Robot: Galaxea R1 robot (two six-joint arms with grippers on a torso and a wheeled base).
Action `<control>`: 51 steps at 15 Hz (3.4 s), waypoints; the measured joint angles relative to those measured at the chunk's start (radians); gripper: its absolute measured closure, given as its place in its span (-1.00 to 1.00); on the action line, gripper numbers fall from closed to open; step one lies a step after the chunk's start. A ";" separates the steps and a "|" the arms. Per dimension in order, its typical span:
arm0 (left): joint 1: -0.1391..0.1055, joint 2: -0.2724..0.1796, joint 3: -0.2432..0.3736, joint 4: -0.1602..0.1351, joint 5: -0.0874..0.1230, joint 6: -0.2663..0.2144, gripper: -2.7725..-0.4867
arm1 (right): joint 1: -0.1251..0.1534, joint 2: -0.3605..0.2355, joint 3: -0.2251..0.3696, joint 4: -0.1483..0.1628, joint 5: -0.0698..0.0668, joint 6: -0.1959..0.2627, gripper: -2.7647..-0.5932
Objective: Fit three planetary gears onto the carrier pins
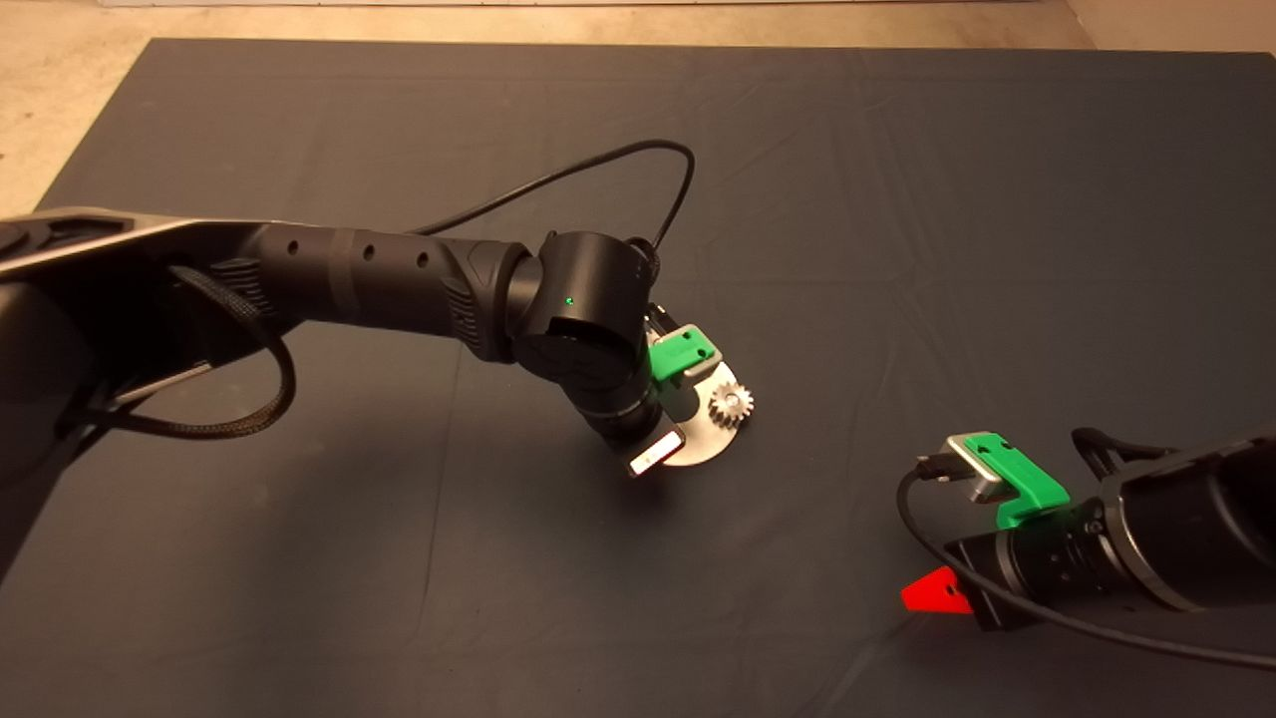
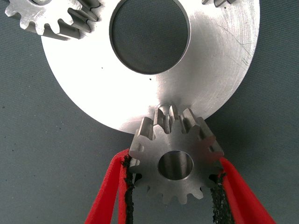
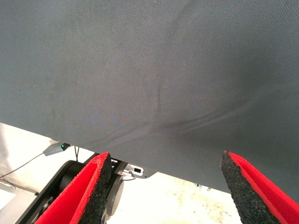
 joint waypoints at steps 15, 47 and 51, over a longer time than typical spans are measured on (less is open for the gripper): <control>0.000 0.001 0.000 0.008 0.000 0.000 0.70 | 0.000 0.000 0.000 0.000 0.000 0.000 -0.05; 0.000 0.000 -0.002 0.062 0.000 -0.038 0.70 | 0.000 0.000 0.000 0.000 0.000 0.000 -0.05; 0.000 0.001 -0.002 0.069 0.000 -0.039 0.70 | 0.000 -0.001 0.000 0.000 0.000 0.000 -0.05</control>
